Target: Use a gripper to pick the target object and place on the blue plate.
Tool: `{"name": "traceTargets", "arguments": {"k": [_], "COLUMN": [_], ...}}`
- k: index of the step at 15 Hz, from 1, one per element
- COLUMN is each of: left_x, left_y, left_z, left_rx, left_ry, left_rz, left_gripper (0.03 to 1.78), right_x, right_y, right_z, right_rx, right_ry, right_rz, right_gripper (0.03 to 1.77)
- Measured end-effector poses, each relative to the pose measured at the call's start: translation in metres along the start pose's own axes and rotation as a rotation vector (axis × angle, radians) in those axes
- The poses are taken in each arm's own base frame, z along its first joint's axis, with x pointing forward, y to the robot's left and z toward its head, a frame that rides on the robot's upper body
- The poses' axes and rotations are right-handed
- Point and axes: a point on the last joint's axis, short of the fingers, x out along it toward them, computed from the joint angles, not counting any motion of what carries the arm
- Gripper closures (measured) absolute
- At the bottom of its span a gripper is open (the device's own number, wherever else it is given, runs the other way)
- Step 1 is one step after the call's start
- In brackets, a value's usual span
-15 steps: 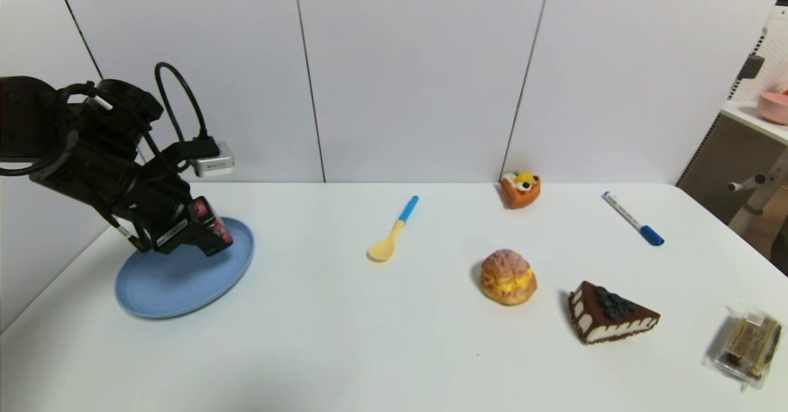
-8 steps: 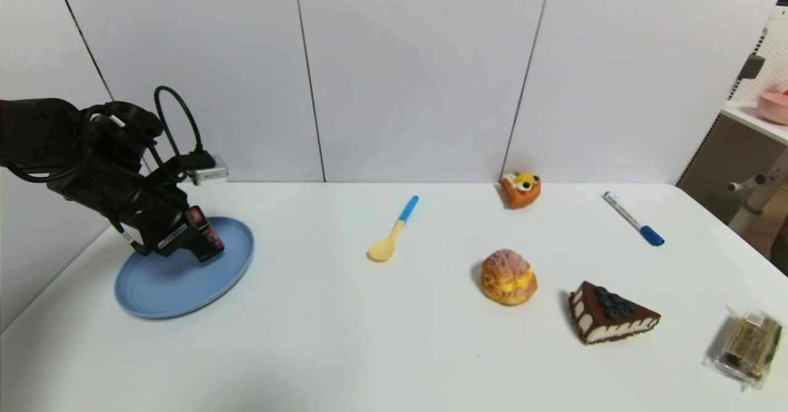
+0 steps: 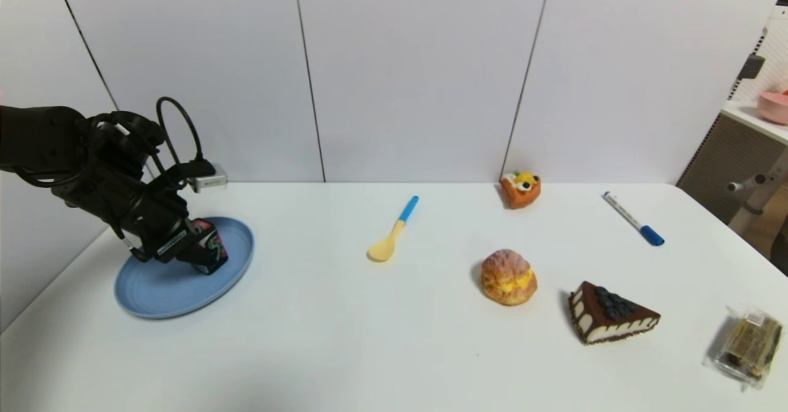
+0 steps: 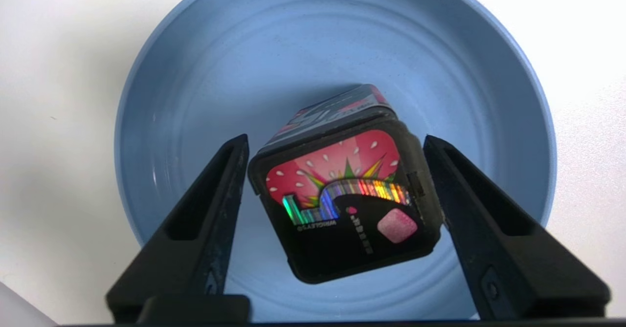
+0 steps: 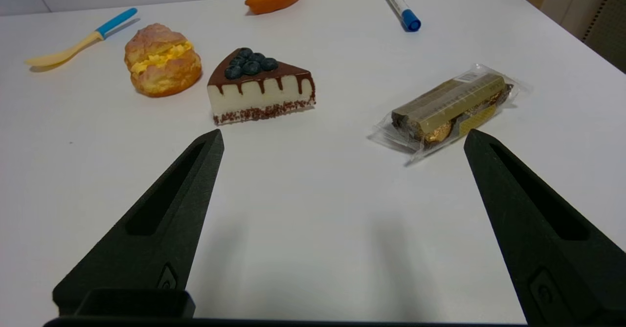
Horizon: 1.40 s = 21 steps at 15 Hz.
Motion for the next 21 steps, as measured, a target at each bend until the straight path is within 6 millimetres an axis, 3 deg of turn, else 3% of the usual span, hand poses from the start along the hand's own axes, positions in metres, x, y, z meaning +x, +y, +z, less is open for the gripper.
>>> {"name": "traceTargets", "arguments": {"k": [4, 8, 12, 15, 21], "left_x": [-0.018, -0.055, -0.105, -0.130, -0.131], "left_y": [-0.005, -0.029, -0.075, -0.114, -0.182], "left_z": [0.001, -0.007, -0.029, -0.051, -0.100], "left_rx": [-0.003, -0.079, -0.179, -0.212, -0.253], "left_ry": [-0.018, -0.044, -0.115, -0.202, -0.528], "left_rz": [0.031, 0.075, 0.133, 0.187, 0.308], "left_gripper": [0.34, 0.25, 0.19, 0.16, 0.14], "right_x": [0.000, 0.000, 0.000, 0.000, 0.000], "right_y": [0.000, 0.000, 0.000, 0.000, 0.000], "right_z": [0.000, 0.000, 0.000, 0.000, 0.000], "right_rx": [0.000, 0.000, 0.000, 0.000, 0.000], "right_ry": [0.000, 0.000, 0.000, 0.000, 0.000], "right_rz": [0.001, 0.000, 0.001, 0.001, 0.001], "right_gripper": [0.10, 0.10, 0.10, 0.10, 0.10]}}
